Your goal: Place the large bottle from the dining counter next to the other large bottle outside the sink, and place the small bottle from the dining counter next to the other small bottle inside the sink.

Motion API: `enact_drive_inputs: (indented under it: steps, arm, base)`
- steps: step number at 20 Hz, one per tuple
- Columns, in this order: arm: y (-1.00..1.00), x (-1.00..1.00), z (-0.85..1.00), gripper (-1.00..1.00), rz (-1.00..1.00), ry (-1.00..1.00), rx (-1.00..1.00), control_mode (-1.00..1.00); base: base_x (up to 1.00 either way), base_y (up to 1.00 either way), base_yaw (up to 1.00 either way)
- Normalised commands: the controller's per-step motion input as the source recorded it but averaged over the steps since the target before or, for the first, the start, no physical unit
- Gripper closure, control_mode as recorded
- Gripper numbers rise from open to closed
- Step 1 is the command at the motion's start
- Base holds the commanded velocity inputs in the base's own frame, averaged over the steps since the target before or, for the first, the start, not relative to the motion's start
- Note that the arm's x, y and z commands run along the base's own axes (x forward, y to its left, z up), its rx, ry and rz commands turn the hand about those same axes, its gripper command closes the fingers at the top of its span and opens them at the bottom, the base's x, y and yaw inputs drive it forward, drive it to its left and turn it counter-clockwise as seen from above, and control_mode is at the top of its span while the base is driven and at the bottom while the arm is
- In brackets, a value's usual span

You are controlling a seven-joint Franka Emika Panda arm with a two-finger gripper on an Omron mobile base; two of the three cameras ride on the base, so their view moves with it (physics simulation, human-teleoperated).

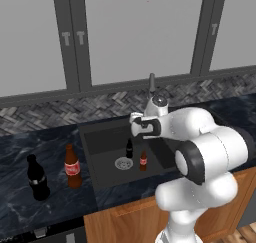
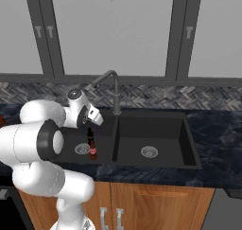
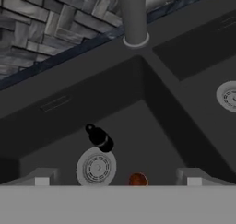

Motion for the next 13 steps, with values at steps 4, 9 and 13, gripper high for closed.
enact_drive_inputs:
  steps: [4, 9, 13]
  arm:
    - [0.0, -0.45, 0.08, -1.0, 0.0, -0.03, 0.0, -1.0]
    - [-0.02, -0.17, 0.58, -1.0, 0.0, -0.02, 0.0, -1.0]
    - [-0.07, -0.16, 0.61, -1.0, 0.0, 0.0, 0.0, -1.0]
  base:
    - [0.0, 0.0, 0.0]
    - [0.0, 0.0, 0.0]
    - [0.0, 0.0, 0.0]
